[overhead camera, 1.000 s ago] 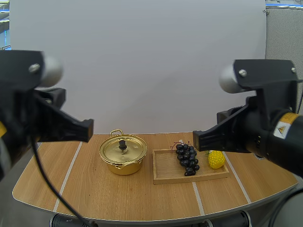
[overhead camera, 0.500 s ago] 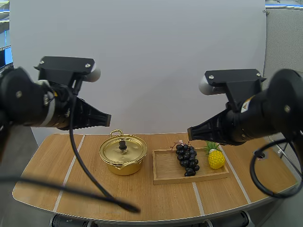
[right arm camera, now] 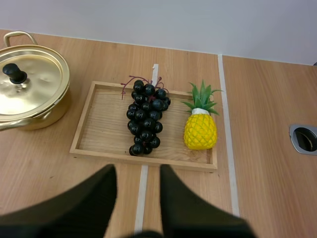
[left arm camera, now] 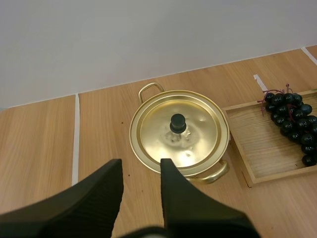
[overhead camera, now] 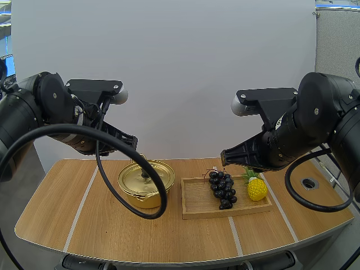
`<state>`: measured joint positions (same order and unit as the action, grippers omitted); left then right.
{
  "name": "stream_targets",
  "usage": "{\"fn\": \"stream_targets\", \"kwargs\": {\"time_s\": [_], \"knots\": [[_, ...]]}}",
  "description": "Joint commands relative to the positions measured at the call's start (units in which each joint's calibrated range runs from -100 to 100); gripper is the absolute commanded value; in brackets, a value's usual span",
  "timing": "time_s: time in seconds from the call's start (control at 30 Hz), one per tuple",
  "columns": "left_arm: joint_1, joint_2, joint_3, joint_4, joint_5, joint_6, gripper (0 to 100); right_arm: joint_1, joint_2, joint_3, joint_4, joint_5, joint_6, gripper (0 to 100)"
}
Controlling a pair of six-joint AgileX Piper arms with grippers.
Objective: Open the pot, put the pineapple inside, and close it
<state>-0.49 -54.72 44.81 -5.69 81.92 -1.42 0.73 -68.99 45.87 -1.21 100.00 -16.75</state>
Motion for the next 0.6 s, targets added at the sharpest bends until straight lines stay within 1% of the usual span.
{"fn": "stream_targets", "kwargs": {"time_s": [0.0,0.03,0.13,0.27,0.4,0.57], "knots": [[0.10,0.16,-0.05,-0.39,-1.49,1.19,92,-0.19,-0.09,-0.40,-1.18,0.00,0.10,100],[0.10,0.16,-0.05,-0.39,-0.90,1.98,100,-0.19,-0.09,-0.40,-1.18,0.00,0.10,100],[0.10,0.54,-0.05,-0.25,2.59,4.89,100,-0.19,-0.09,-0.40,-1.18,0.00,0.10,100],[0.10,1.52,-0.05,-0.25,3.80,7.90,100,-0.19,-0.09,-0.40,-1.18,0.00,0.10,100],[0.10,1.84,-0.05,-0.25,-0.40,11.10,100,-0.19,-0.09,-0.40,-1.18,0.00,0.10,100],[0.10,1.84,-0.05,-0.13,-6.10,11.23,100,-0.19,-0.09,-0.40,-1.18,0.00,0.10,100]]}}
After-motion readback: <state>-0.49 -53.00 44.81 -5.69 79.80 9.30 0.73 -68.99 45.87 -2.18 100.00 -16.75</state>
